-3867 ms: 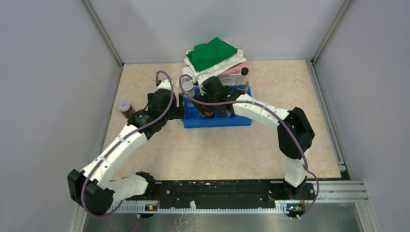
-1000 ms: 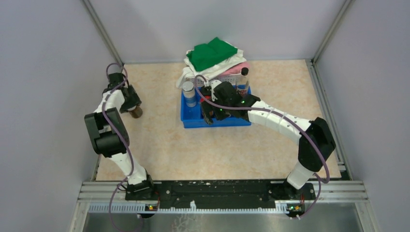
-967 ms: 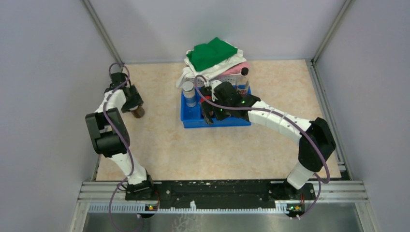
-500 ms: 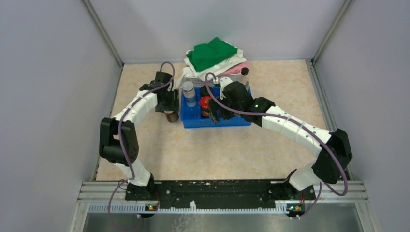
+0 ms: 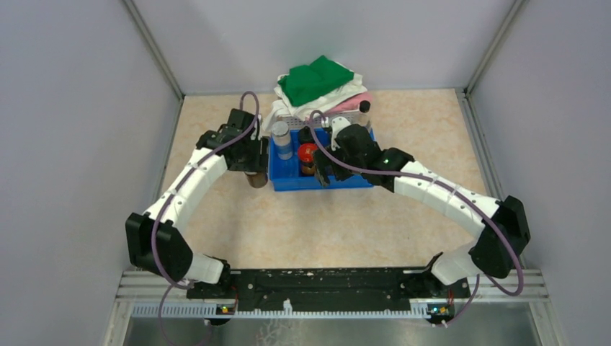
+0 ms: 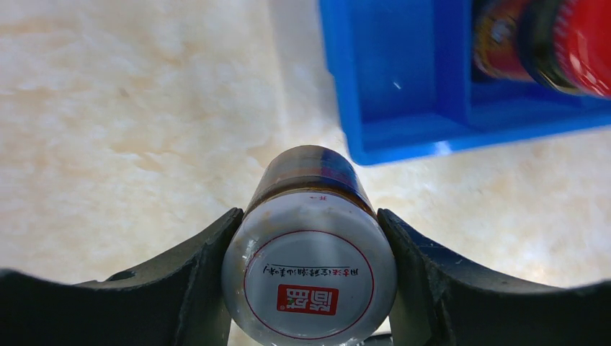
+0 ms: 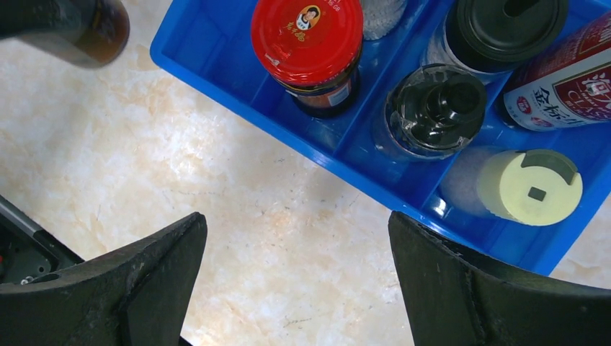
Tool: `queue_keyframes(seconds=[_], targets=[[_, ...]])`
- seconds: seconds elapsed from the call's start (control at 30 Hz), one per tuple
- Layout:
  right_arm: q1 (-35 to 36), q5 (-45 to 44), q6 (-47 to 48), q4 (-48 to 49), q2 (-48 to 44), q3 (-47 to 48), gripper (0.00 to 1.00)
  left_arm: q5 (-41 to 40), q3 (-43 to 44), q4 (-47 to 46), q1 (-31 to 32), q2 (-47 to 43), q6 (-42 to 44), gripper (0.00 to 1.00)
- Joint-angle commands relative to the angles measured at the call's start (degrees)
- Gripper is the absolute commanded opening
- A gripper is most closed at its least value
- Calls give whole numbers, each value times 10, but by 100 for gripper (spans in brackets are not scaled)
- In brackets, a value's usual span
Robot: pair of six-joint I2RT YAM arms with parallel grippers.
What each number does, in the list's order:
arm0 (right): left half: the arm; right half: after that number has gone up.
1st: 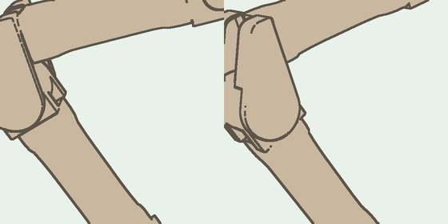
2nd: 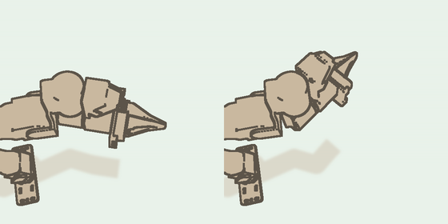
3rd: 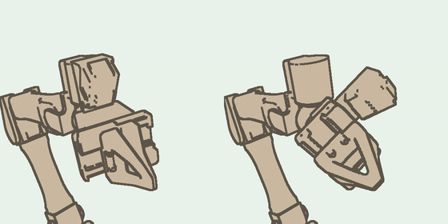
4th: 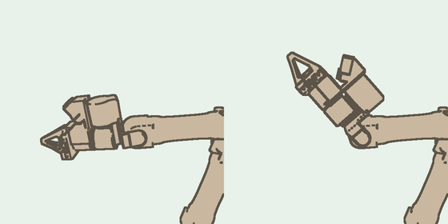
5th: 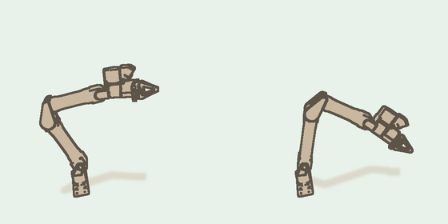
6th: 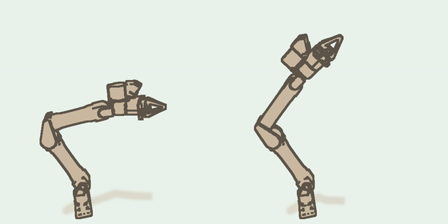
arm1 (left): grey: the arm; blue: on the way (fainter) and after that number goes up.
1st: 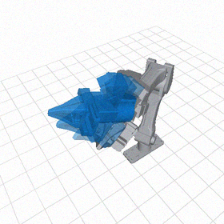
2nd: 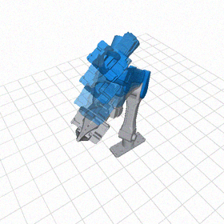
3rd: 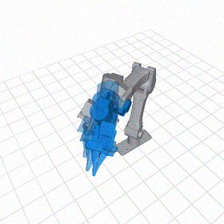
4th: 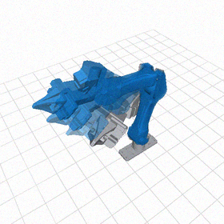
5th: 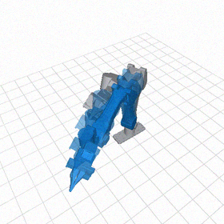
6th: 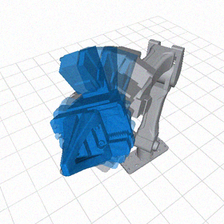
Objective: Organize the condiment bottles
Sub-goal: Move the bottle to the center of the board.
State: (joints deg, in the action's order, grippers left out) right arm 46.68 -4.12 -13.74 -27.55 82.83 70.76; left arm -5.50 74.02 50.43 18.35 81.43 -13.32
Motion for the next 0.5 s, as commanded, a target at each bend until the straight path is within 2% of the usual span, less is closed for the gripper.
queue_keyframes(seconds=[0.0,0.23,0.47], targets=[[-4,-22,-5,1,-39,3,95,80,25,28,36,-38,6,40],[-7,-38,-3,-19,-62,1,95,108,-42,22,116,-74,-28,41],[-7,-41,-16,-29,-81,-5,95,109,-96,-43,214,-56,-81,40]])
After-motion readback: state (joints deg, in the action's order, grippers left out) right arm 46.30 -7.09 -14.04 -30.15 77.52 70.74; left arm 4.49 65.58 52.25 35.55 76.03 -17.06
